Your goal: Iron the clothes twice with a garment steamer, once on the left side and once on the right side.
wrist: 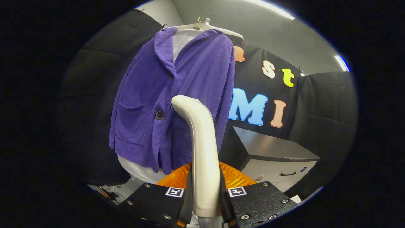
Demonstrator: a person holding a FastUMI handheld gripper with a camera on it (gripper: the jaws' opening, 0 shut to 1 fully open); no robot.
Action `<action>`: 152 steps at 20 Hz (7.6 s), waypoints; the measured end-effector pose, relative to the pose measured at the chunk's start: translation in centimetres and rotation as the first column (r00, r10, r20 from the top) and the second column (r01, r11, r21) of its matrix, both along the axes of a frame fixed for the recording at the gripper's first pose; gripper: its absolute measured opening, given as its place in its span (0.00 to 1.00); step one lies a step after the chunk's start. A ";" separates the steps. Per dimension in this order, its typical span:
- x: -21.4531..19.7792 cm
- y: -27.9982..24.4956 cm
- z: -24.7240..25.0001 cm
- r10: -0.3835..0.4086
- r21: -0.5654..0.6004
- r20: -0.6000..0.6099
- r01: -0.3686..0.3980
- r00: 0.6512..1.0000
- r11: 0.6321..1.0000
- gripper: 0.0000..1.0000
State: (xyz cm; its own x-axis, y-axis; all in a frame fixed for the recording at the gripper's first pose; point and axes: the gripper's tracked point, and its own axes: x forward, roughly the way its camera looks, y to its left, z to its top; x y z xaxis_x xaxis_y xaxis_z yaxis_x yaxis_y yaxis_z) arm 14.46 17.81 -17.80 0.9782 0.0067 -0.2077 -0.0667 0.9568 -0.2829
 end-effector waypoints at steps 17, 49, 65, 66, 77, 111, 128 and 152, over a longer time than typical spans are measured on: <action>-3.1 -0.4 -9.6 0.083 -0.059 -0.166 -0.094 0.983 0.994 0.37; -1.7 14.2 22.1 0.209 0.229 0.219 -0.258 0.953 0.938 0.37; 3.5 20.5 22.4 0.038 0.122 0.265 -0.073 0.963 0.990 0.37; 3.7 20.6 21.4 0.040 0.105 0.257 -0.069 0.966 0.992 0.37; 2.4 20.4 12.8 0.059 0.051 0.173 -0.069 0.983 0.996 0.37; -11.9 4.9 -12.7 0.212 0.160 -0.410 -0.158 0.887 0.974 0.38; -18.6 -14.4 4.8 0.130 0.397 -0.161 -0.056 0.978 0.916 0.38; -15.9 -19.4 16.3 -0.148 0.219 0.153 0.112 0.977 0.969 0.38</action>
State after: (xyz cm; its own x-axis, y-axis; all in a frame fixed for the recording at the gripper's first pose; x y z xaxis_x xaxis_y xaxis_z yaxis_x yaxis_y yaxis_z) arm -1.40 -1.60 -1.48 0.9941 -0.0970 -0.0494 0.0933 0.9929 -0.0732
